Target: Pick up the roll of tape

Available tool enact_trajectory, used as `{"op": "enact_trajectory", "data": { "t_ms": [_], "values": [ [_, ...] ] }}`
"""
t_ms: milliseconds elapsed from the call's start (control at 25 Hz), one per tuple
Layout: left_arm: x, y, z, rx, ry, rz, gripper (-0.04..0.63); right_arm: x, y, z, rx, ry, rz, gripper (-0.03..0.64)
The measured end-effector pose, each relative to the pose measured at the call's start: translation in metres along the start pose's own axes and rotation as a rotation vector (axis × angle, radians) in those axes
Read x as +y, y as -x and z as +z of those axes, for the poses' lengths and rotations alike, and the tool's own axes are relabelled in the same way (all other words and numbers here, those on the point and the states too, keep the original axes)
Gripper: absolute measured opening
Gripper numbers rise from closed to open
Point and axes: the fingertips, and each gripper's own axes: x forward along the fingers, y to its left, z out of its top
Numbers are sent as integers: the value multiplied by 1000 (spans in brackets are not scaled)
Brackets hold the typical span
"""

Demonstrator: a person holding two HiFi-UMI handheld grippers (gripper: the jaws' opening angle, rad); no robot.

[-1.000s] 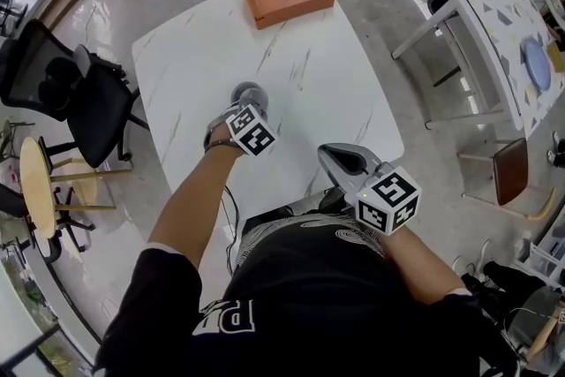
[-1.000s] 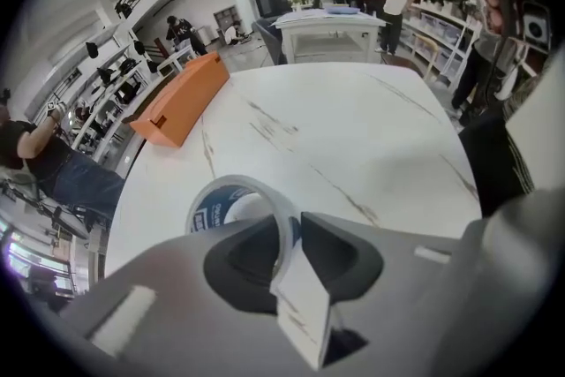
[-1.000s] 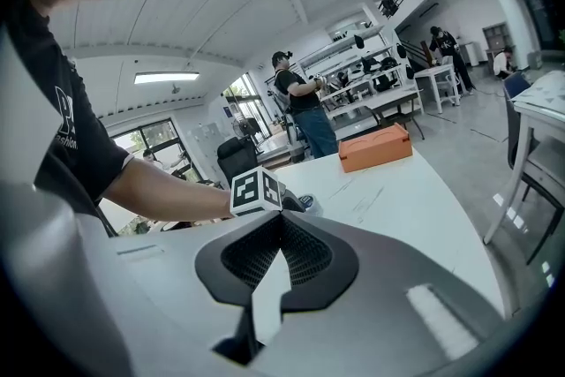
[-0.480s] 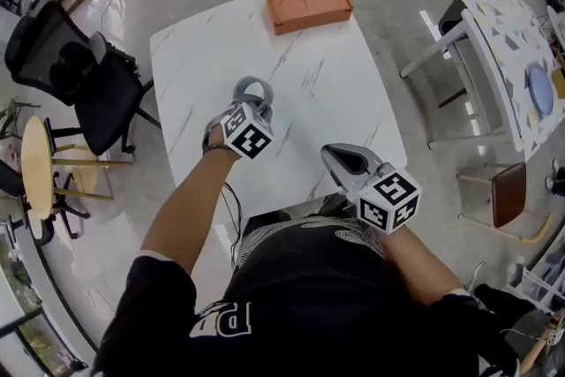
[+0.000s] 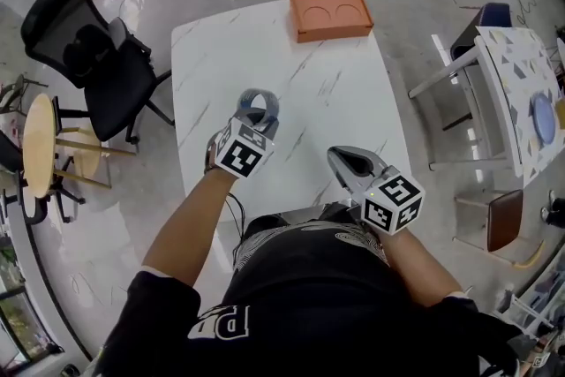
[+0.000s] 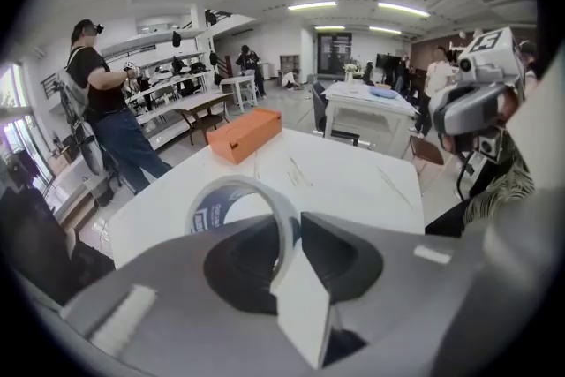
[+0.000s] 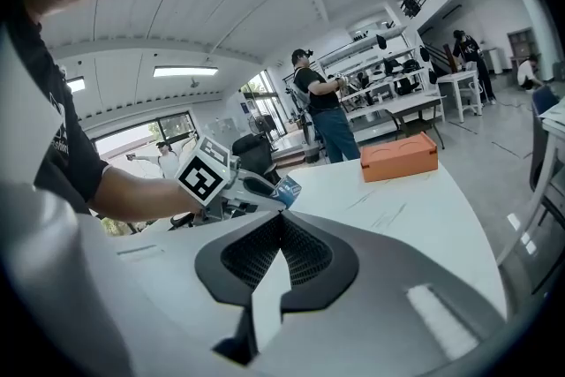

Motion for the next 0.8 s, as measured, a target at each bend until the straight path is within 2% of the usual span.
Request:
{"op": "enact_trajectory", "data": {
  "t_ms": [280,600,800],
  "values": [
    [-10,34,-2,-87,110,2,135,8,-11,11,-6,31,18,-5],
    [-10,69,-8,-190,245,-4,133,17,-16,37,-104,75,20,-5],
    [-16,90,-9,-239,290,-2,133,21,-21,39,-105,103,33,-5]
  ]
}}
